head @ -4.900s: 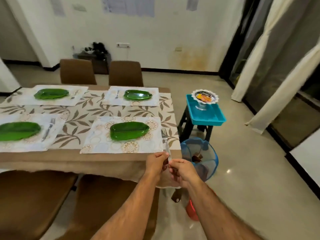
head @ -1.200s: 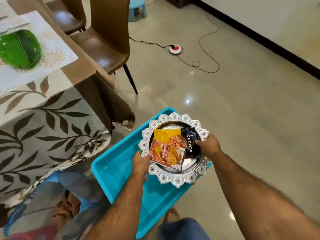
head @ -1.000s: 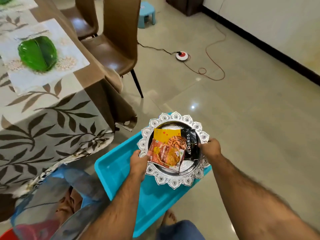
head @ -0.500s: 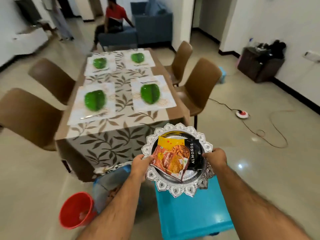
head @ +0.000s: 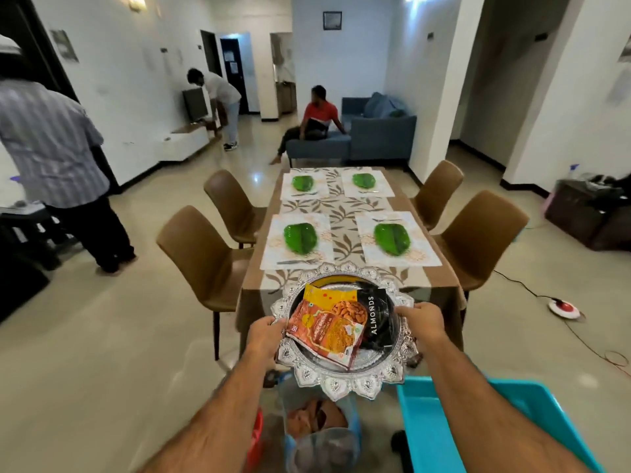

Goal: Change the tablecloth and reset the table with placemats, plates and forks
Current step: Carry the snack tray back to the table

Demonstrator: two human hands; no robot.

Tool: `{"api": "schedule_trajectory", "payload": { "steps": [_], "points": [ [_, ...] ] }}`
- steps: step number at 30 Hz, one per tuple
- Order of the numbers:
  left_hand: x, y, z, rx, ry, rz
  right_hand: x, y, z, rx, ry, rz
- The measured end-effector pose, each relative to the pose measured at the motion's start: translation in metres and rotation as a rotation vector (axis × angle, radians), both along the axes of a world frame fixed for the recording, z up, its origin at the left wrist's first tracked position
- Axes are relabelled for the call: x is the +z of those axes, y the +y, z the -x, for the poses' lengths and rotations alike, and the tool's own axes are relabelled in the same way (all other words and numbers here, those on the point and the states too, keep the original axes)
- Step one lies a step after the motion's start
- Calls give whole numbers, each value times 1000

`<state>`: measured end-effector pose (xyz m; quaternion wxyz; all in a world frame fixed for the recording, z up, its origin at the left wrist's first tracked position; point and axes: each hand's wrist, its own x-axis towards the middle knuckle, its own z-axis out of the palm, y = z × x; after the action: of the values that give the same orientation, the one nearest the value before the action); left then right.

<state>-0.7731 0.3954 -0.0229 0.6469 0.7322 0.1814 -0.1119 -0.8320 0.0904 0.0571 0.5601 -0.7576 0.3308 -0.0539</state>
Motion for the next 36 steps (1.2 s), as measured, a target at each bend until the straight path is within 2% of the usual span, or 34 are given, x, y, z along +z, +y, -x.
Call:
{"api": "schedule_trajectory", "payload": {
  "steps": [1, 4, 6, 18, 23, 29, 36],
  "points": [
    [-3, 17, -5, 8, 3, 7, 4, 14, 1, -2, -15, -33],
    [52, 53, 19, 75, -2, 14, 5, 60, -8, 18, -27, -111],
    [62, 74, 19, 100, 3, 44, 4, 87, -17, 31, -14, -115],
    [62, 193, -58, 253, -16, 48, 12, 214, -122, 102, -3, -213],
    [52, 242, -114, 232, -11, 81, 7, 262, -169, 69, 2, -264],
    [52, 316, -204, 99, -21, 84, 3, 341, -227, -73, -7, -206],
    [74, 392, -301, -62, -39, 64, 6, 424, -276, -191, -20, -279]
  ]
}}
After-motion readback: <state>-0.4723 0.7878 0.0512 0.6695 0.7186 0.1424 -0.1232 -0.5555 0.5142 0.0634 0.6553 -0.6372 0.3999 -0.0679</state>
